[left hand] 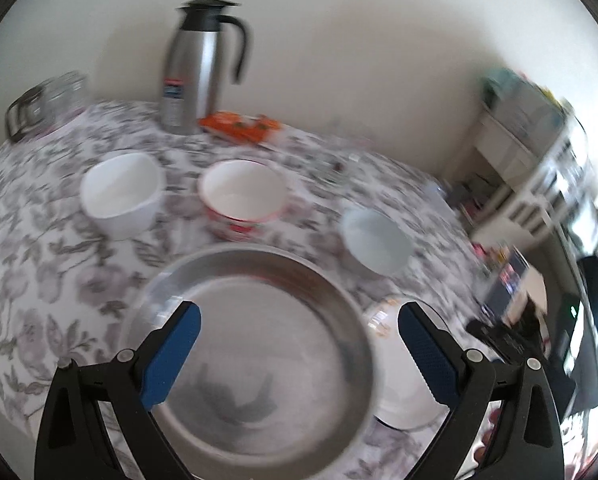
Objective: Organize plates and bowls
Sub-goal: 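Move both grippers to the yellow-blossom plate rim and close on it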
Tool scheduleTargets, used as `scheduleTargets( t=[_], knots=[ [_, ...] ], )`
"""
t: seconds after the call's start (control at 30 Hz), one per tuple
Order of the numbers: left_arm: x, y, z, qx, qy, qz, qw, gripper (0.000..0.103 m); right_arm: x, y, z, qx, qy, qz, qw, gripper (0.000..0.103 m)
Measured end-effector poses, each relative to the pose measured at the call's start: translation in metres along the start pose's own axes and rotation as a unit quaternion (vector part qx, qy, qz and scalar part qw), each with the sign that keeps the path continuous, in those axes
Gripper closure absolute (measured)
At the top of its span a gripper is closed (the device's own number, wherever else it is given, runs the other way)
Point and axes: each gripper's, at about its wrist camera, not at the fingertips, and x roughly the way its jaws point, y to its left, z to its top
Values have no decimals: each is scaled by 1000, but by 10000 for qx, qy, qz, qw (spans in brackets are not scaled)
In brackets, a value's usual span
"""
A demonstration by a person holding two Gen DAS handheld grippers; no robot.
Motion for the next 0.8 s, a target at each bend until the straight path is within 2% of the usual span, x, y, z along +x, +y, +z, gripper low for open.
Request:
scheduleTargets(
  t=[0.1,0.27,0.4,0.53,0.6,0.7,0.8],
  knots=[
    [8,-26,-12,227,250,-221,9992,4,1,-8,3,21,12,49,10000,0],
    [30,-51,-22,337,755,-462,9955,4,4,-20,3,103,78,97,9999,0],
    [45,-69,-18,696,1040,-307,9917,5,12,-24,2,178,273,146,9994,7],
    [63,-73,-4,770,1292,-239,9883,13,19,-22,-1,172,451,133,9987,19],
    [78,-79,3,902,1495,-259,9843,15,23,-20,-3,139,566,147,9982,20],
    [102,-87,8,1141,1761,-216,9775,25,27,-19,-7,131,731,76,9972,24],
    [126,-86,11,1123,2042,-198,9723,40,32,-20,-10,183,908,53,9957,28]
  ],
)
